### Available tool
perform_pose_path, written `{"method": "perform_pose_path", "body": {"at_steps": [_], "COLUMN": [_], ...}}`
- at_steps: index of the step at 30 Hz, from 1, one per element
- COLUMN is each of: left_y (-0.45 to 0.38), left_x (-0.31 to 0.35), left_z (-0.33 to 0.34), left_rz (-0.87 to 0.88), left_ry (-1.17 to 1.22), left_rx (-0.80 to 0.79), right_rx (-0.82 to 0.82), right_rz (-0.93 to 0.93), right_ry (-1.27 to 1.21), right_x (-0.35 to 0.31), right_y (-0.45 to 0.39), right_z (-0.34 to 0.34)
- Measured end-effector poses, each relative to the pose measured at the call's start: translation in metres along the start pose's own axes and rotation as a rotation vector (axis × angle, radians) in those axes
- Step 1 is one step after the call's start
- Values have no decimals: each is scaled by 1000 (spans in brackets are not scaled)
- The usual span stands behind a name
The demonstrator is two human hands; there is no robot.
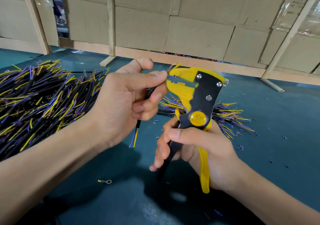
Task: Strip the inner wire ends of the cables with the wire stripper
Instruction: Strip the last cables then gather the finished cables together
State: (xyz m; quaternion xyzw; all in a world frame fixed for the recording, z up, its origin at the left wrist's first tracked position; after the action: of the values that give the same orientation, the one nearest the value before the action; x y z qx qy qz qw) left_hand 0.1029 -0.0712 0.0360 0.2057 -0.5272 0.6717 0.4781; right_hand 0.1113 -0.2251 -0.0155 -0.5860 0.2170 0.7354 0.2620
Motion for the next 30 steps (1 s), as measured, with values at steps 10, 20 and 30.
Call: {"method": "perform_pose_path", "body": {"at_steps": [10,20,30], "left_y": [0,-3,-3], "left_x": [3,5,4], "left_z": [3,5,5], "left_rz": [-1,71,61], "left_ry": [0,-111,-85], "left_rx": [10,55,66], "right_rx": [4,-41,-65], "right_rz": [-28,-32,-45], "right_ry": [22,4,-17], "right_x": [4,9,12], "right_y": [1,0,1], "right_z": [-3,-6,-6]}}
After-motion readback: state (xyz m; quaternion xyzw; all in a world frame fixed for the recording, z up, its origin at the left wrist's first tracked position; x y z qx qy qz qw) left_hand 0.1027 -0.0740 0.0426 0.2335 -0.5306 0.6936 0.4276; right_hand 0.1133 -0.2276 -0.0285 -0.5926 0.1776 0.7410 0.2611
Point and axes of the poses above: each hand's wrist, its own y-axis away from the middle knuckle, its own z-axis out of the palm, x = y × z, the point moved 2 cm from there along -y, towards the middle knuckle, and after that the axes turned 13 degrees about z, right-handed, at the moved point
